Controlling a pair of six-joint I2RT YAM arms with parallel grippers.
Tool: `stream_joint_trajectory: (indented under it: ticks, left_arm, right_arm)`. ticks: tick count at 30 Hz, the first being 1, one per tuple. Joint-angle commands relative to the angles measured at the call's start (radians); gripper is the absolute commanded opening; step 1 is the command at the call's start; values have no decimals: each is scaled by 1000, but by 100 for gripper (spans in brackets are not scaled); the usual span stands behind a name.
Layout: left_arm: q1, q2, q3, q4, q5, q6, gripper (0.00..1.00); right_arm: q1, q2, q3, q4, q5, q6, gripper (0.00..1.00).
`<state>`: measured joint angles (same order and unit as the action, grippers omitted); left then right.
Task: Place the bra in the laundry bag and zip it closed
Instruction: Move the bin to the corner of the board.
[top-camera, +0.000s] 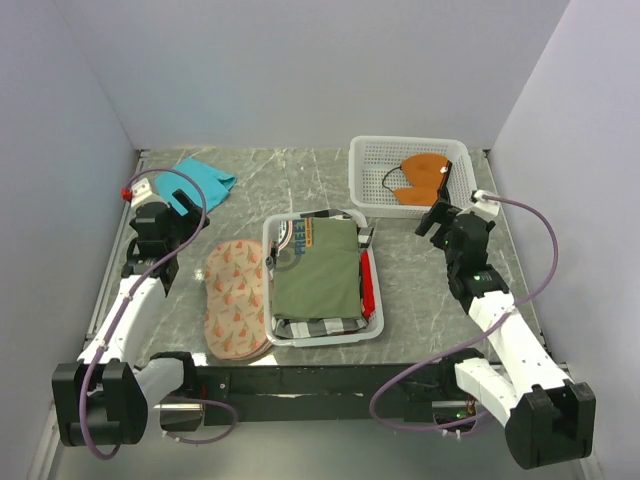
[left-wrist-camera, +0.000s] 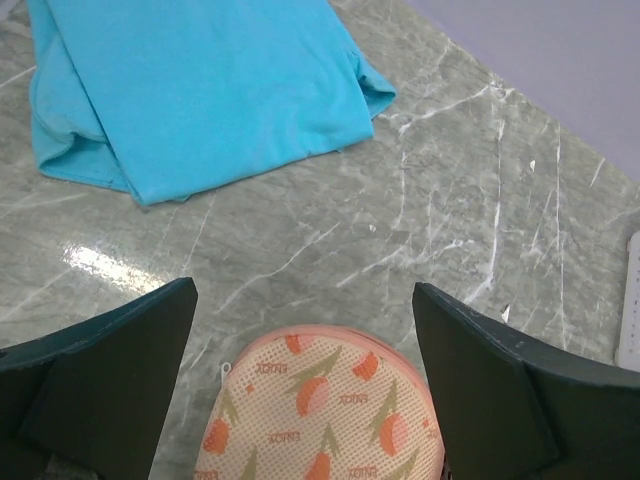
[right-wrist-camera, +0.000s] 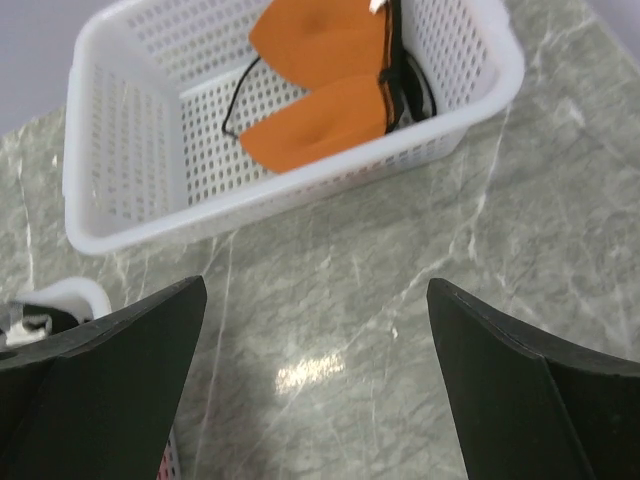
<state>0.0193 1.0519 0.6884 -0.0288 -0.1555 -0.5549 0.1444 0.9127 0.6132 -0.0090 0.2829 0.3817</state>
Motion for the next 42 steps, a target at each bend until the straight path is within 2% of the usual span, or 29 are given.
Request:
stream_joint_trajectory:
  ticks: [1,4,9,12,14,19,23,25,28,30,33,37,40,42]
  left_arm:
    - [4,-24,-7,-14,28,15,96]
    - [4,-12,19,-36,86,13,97]
    - [4,-20,-3,7,263,27,96]
    - [4,8,3,-17,284,1,96]
    - [4,34,26,-28,312,0,96]
    - [4,115,37,-22,390,-3,96]
    - [4,146,22,13,428,-19,96]
    - [2,157,19,21,451,-22,96]
    - [2,154,14,52,473,-28,96]
    - [4,148,16,52,476,-37,96]
    - [2,135,17,55,479,-48,96]
    - [2,122,14,53,476,-53,96]
    - [2,114,17,50,475,-51,96]
    - [2,112,22,46,470,-51,96]
  right_arm:
    - [3,18,51,-64,-126,14,100]
    - [3,57,80,-92,-249,16,100]
    - [3,150,105,-72,-588,39,100]
    - [4,181,86,-46,-691,62,100]
    - [9,187,70,-42,-708,60,100]
    - [29,213,85,-129,-651,25,100]
    - [47,259,80,-115,-650,40,100]
    - [49,278,82,-91,-627,60,92]
    - [44,293,72,-13,-547,124,92]
    - [34,327,123,-17,-437,180,92]
    - [6,390,197,-20,-349,259,88]
    - [-45,459,247,7,-320,359,85]
    - [-62,463,215,111,-288,433,83]
    - [-75,479,227,121,-284,467,80]
